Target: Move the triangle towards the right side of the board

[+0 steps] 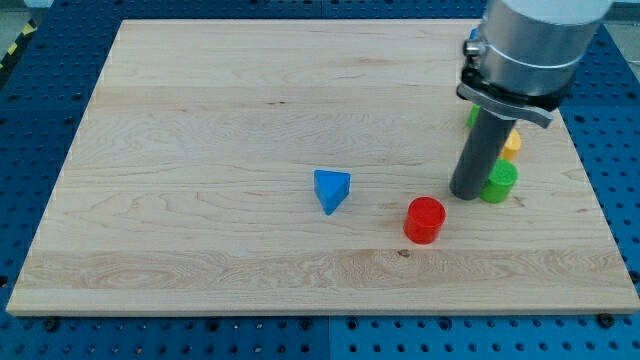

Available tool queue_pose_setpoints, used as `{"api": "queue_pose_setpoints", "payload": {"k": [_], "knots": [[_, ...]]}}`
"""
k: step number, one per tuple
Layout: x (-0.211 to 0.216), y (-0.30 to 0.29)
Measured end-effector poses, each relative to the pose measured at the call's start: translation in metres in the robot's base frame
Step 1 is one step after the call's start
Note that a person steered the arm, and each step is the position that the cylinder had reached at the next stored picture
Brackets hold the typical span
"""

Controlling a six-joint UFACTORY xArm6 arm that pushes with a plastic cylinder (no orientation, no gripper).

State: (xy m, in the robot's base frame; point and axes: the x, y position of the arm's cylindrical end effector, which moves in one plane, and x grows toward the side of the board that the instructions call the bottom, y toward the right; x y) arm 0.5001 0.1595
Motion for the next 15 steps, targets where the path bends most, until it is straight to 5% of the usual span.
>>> {"api": "queue_pose_setpoints", "payload": {"k": [2, 4, 7, 10, 15], "knots": [[0.004, 0.021], [-0.02, -0.019], [-0.042, -0.269], [-0.004, -0.223], [0.003, -0.041]]}}
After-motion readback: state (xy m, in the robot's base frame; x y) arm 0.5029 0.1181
